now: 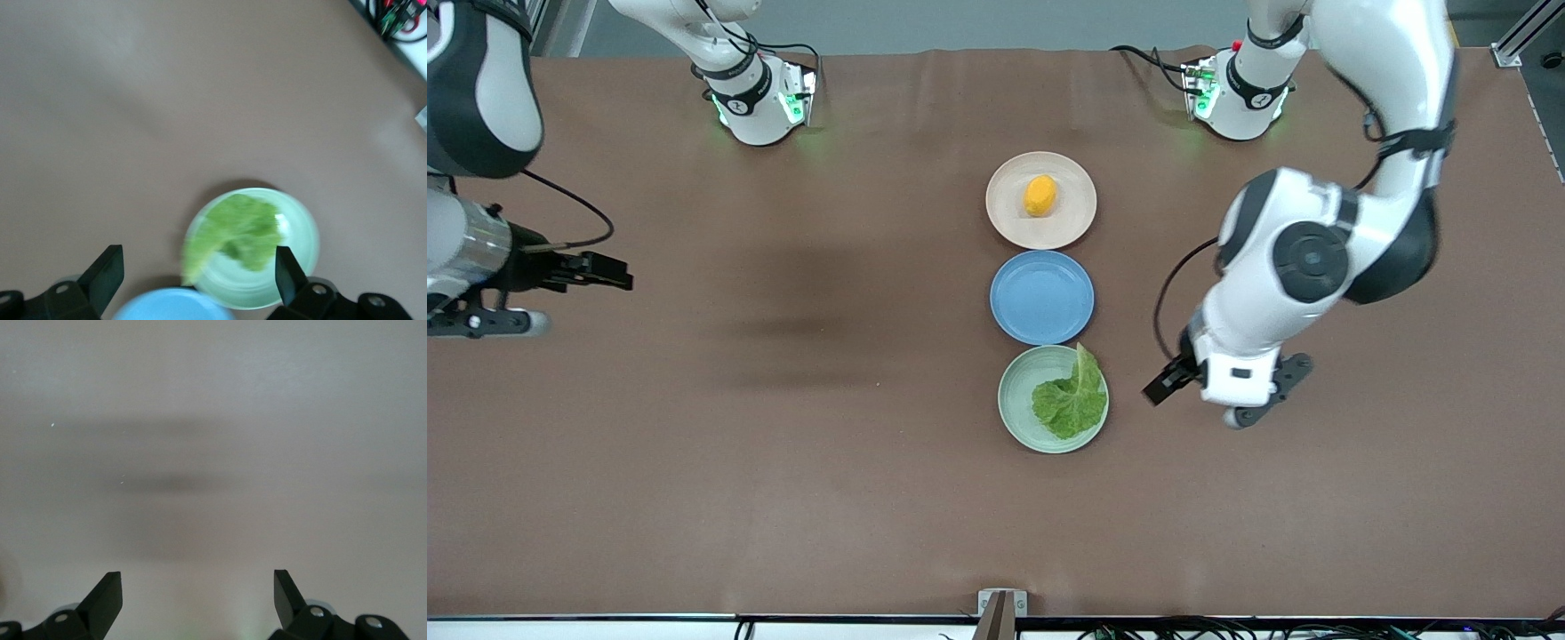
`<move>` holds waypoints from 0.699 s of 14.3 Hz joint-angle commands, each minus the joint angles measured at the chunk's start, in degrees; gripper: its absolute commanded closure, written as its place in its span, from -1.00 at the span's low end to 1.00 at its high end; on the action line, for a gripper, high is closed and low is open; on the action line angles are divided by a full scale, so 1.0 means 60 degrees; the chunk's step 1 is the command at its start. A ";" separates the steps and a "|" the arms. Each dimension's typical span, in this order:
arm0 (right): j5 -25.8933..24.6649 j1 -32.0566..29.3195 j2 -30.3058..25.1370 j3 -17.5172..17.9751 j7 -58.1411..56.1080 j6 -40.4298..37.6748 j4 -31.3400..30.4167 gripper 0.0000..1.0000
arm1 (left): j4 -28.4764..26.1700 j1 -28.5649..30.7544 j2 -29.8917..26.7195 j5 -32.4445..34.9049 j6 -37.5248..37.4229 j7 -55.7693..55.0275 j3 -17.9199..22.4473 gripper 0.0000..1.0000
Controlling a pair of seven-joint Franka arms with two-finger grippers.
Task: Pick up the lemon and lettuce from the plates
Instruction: 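Reach the left gripper to the lettuce while the right gripper reaches the lemon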
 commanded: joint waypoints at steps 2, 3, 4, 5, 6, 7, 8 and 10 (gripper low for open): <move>0.0253 0.1397 -0.0263 0.0071 0.2913 -0.0256 -0.0035 -1.00 | 0.0840 -0.0618 0.1170 -0.0136 0.0900 -0.2665 0.0059 -1.00; 0.0456 0.1924 -0.0307 0.0071 0.3952 -0.0140 -0.0239 -1.00 | 0.0840 -0.0750 0.1390 -0.0150 0.1439 -0.3512 0.0059 -1.00; 0.0763 0.2393 -0.0308 0.0071 0.4905 0.0020 -0.0357 -1.00 | 0.0826 -0.0867 0.1624 -0.0151 0.1865 -0.4173 0.0059 -1.00; 0.0839 0.2847 -0.0308 0.0071 0.5669 0.0254 -0.0547 -1.00 | 0.0797 -0.1071 0.1844 -0.0136 0.2145 -0.4543 0.0059 -1.00; 0.0854 0.3461 -0.0337 0.0071 0.6605 0.0662 -0.0839 -1.00 | 0.0796 -0.1131 0.2107 -0.0136 0.2264 -0.4590 0.0059 -1.00; 0.0854 0.4192 -0.0366 0.0071 0.7629 0.1218 -0.1219 -1.00 | 0.0796 -0.1161 0.2313 -0.0136 0.2279 -0.4634 0.0059 -1.00; 0.0854 0.4895 -0.0352 0.0071 0.8582 0.1774 -0.1498 -1.00 | 0.0753 -0.1277 0.2532 -0.0121 0.2280 -0.4634 0.0059 -1.00; 0.0839 0.6288 -0.0279 0.0071 1.0327 0.3238 -0.2070 -1.00 | 0.0694 -0.1352 0.2681 -0.0107 0.2265 -0.4634 0.0059 -1.00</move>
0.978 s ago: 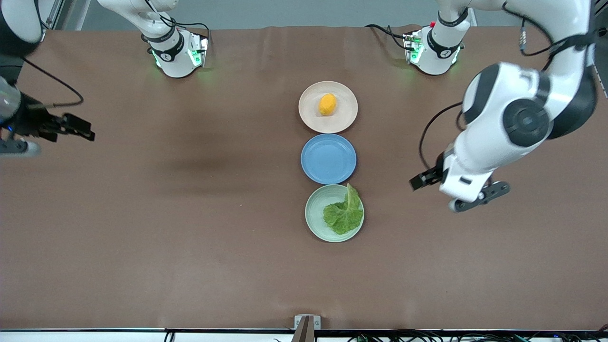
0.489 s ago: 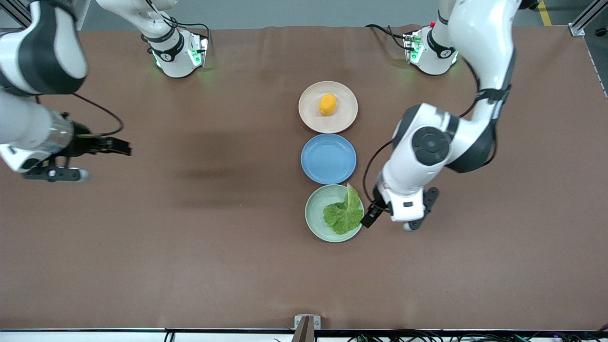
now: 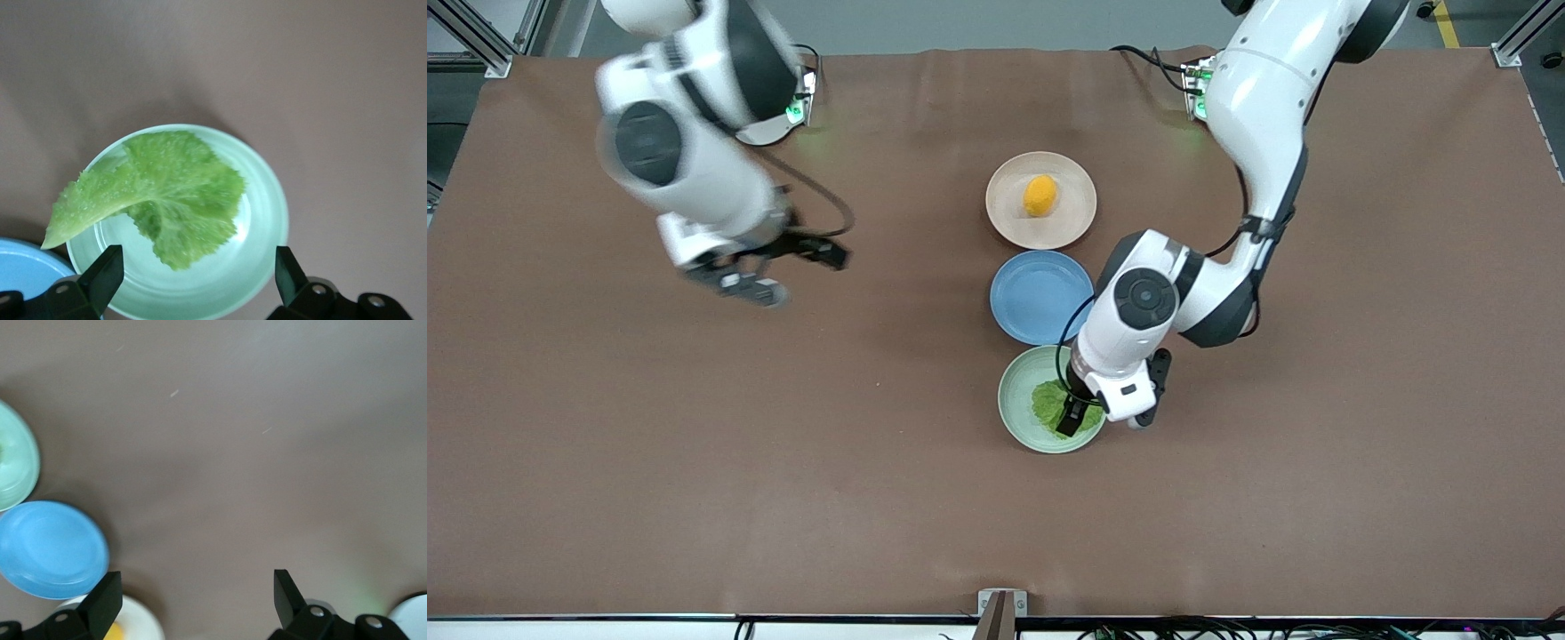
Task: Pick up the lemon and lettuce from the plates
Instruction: 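Reach the left gripper to the lettuce while the right gripper reaches the lemon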
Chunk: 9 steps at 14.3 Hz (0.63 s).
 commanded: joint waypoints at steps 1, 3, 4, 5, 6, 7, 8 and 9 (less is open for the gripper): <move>0.0073 0.1795 -0.0127 -0.0143 0.2067 0.1664 -0.0943 -1.00 | 0.0063 -0.0139 0.0281 -0.0106 -0.0030 -0.0088 0.0090 -1.00; 0.0073 0.2647 0.0385 -0.0143 0.2685 0.2281 -0.0916 -1.00 | 0.0032 -0.0242 0.0471 -0.0048 -0.0030 -0.0088 0.0091 -1.00; 0.0073 0.3145 0.0590 -0.0143 0.3269 0.2676 -0.0915 -1.00 | 0.0032 -0.0257 0.0530 -0.0019 -0.0030 -0.0088 0.0091 -1.00; 0.0044 0.3527 0.0911 -0.0143 0.3927 0.3057 -0.0915 -1.00 | 0.0047 -0.0257 0.0632 -0.0004 -0.0030 -0.0073 0.0091 -0.99; 0.0044 0.3850 0.1161 -0.0143 0.4224 0.3322 -0.0901 -1.00 | 0.0047 -0.0257 0.0676 0.0011 -0.0030 -0.0073 0.0091 -0.99; 0.0044 0.4157 0.1439 -0.0143 0.4328 0.3571 -0.0886 -1.00 | 0.0032 -0.0257 0.0720 0.0011 -0.0030 -0.0059 0.0091 -0.99; 0.0058 0.4378 0.1688 -0.0143 0.4358 0.3777 -0.0857 -1.00 | 0.0032 -0.0300 0.0750 -0.0004 -0.0030 -0.0044 0.0091 -0.99; 0.0058 0.4656 0.1937 -0.0143 0.4489 0.4098 -0.0857 -1.00 | 0.0032 -0.0315 0.0779 -0.0004 -0.0016 -0.0029 0.0091 -0.95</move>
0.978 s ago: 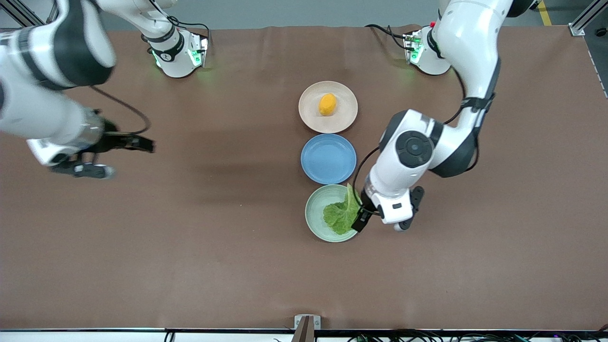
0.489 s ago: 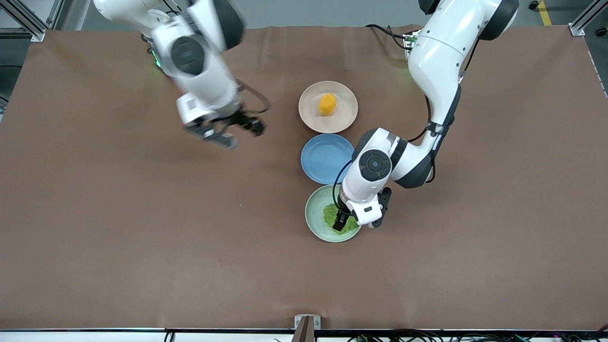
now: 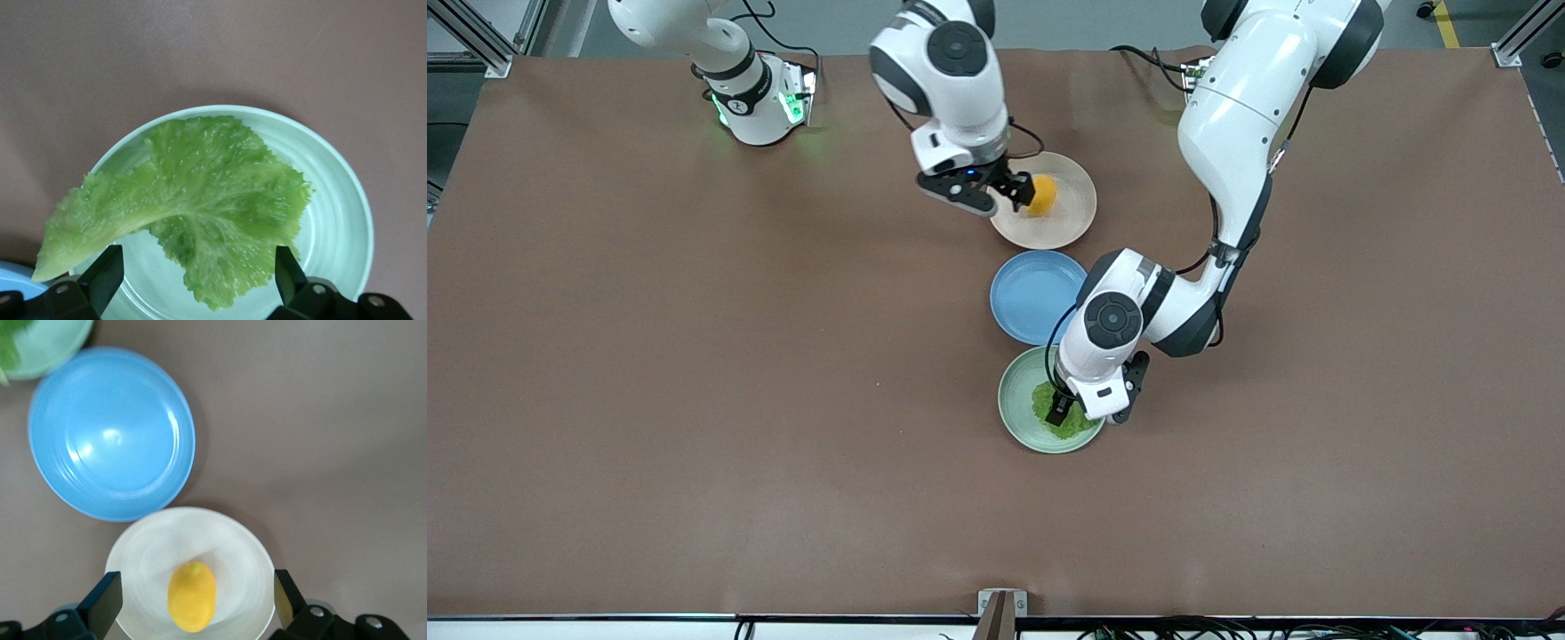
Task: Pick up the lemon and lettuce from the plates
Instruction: 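Close the left gripper on the lettuce while the right gripper grasps the lemon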
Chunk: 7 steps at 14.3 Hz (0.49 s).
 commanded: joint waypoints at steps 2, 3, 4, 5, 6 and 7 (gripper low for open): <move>-0.0042 0.0811 0.0966 -0.0166 0.0973 0.1124 0.0134 -1.00 | 0.0059 -0.0127 0.0062 -0.0018 -0.0029 -0.0028 0.0089 -0.82; -0.0086 0.1031 0.1230 -0.0180 0.1165 0.1215 0.0251 -1.00 | 0.0059 -0.0127 0.0091 -0.0019 -0.0014 -0.0028 0.0089 -0.75; -0.0087 0.1149 0.1479 -0.0181 0.1196 0.1230 0.0368 -1.00 | 0.0059 -0.0113 0.0164 -0.0019 -0.0014 -0.0014 0.0089 -0.72; -0.0087 0.1266 0.1670 -0.0181 0.1211 0.1245 0.0456 -1.00 | 0.0059 -0.0113 0.0194 -0.0062 -0.0014 -0.0014 0.0089 -0.65; -0.0087 0.1441 0.1802 -0.0181 0.1225 0.1245 0.0486 -1.00 | 0.0073 -0.0113 0.0223 -0.0092 -0.0014 -0.0014 0.0089 -0.56; -0.0101 0.1574 0.1934 -0.0195 0.1356 0.1245 0.0486 -1.00 | 0.0074 -0.0113 0.0252 -0.0092 -0.0014 -0.0014 0.0089 -0.47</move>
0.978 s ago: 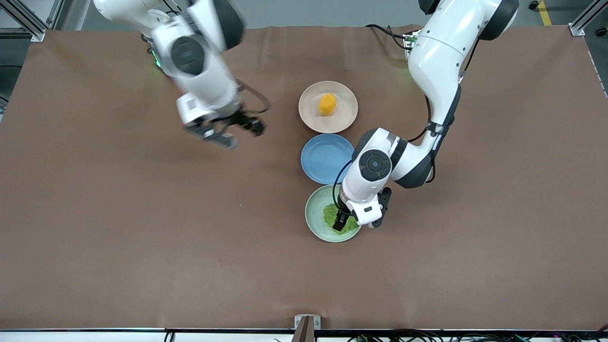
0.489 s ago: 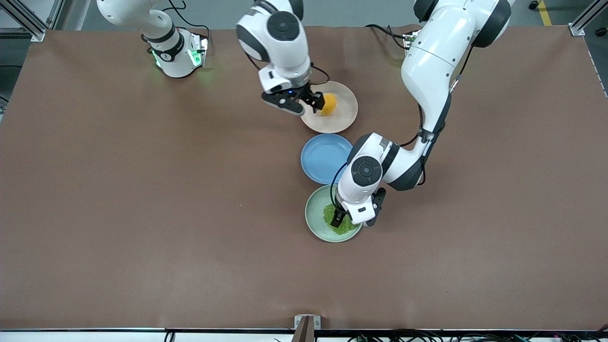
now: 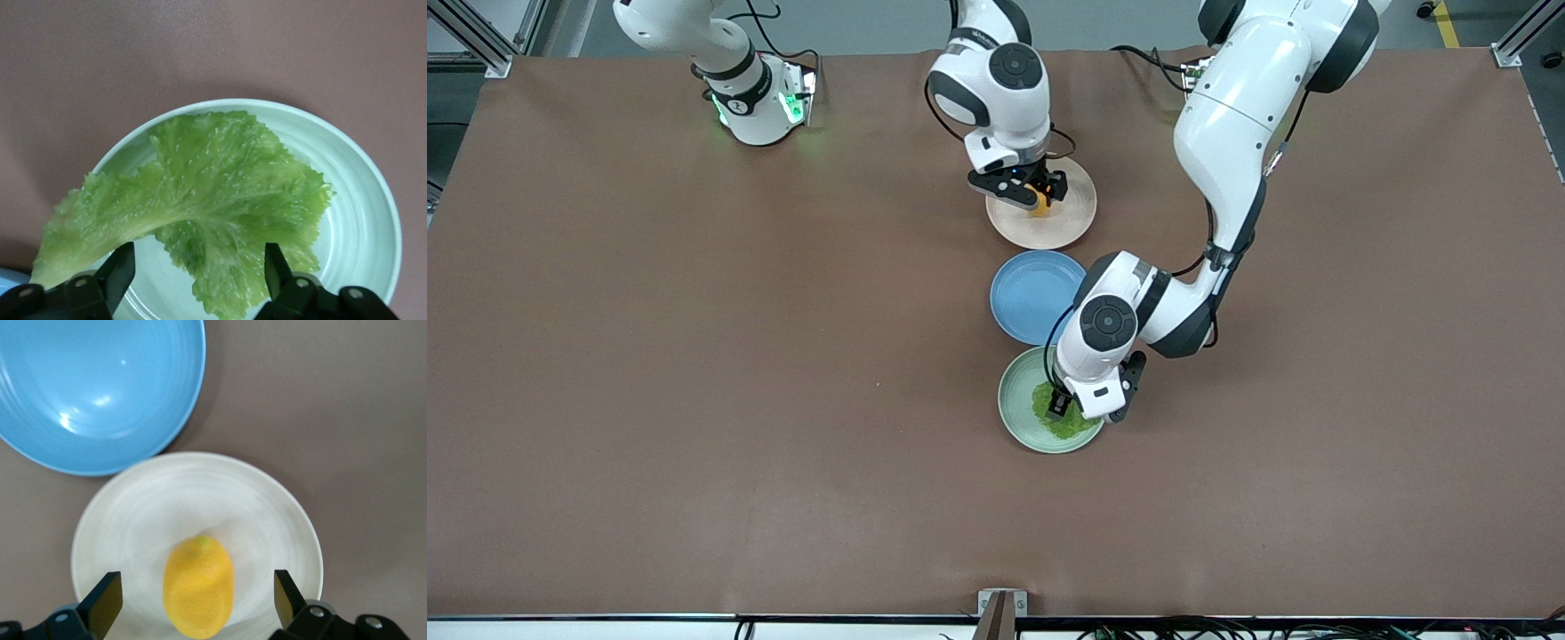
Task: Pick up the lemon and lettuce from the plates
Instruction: 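Close the left gripper on the lettuce while the right gripper grasps the lemon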
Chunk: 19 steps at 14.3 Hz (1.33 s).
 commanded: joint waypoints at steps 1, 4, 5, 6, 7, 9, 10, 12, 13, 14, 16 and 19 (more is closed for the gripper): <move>-0.0132 0.0487 0.0424 -0.0181 0.0588 0.0001 0.0269 -1.00 | 0.0081 -0.0080 0.0114 -0.0077 -0.0013 -0.0014 0.0085 -0.43; -0.0906 0.0737 0.0791 -0.0167 0.1204 0.0045 0.0518 -1.00 | 0.0081 -0.0080 0.0129 -0.0106 -0.0013 -0.0043 0.0085 -0.10; -0.1054 0.0796 0.0922 -0.0167 0.1409 0.0103 0.0620 -1.00 | 0.0081 -0.0080 0.0114 -0.0121 -0.0013 -0.0043 0.0085 0.01; -0.1085 0.0811 0.1069 -0.0167 0.1643 0.0205 0.0752 -1.00 | 0.0081 -0.0080 0.0114 -0.0121 -0.0013 -0.0043 0.0085 0.17; -0.1114 0.0826 0.1186 -0.0167 0.1689 0.0279 0.0855 -1.00 | 0.0096 -0.0080 0.0114 -0.0121 -0.0013 -0.0072 0.0085 0.31; -0.1129 0.0840 0.1333 -0.0167 0.1704 0.0367 0.0929 -0.99 | 0.0111 -0.0080 0.0085 -0.0121 -0.0013 -0.0087 0.0071 0.60; -0.1129 0.0840 0.1363 -0.0167 0.1820 0.0556 0.0929 -0.97 | 0.0125 -0.0080 0.0056 -0.0136 -0.0013 -0.0101 0.0071 0.76; -0.1216 0.0855 0.1451 -0.0167 0.2012 0.0777 0.0900 -0.90 | 0.0155 -0.0080 -0.0003 -0.0150 -0.0013 -0.0102 0.0056 0.93; -0.1231 0.0855 0.1524 -0.0167 0.2012 0.0792 0.0900 -0.84 | 0.0155 -0.0080 -0.0018 -0.0194 -0.0013 -0.0102 0.0071 0.96; -0.1231 0.0855 0.1568 -0.0167 0.2012 0.0792 0.0900 -0.75 | 0.0184 -0.0080 -0.0047 -0.0252 -0.0028 -0.0102 0.0056 0.98; -0.1231 0.0928 0.1568 -0.0167 0.2012 0.0748 0.0885 -0.64 | 0.0184 -0.0080 -0.0309 -0.0340 -0.0115 -0.0102 0.0056 0.99; -0.1246 0.0987 0.1568 -0.0167 0.2157 0.0705 0.0870 -0.32 | 0.0184 0.0095 -0.1026 -0.0429 -0.0683 0.0088 0.0056 0.99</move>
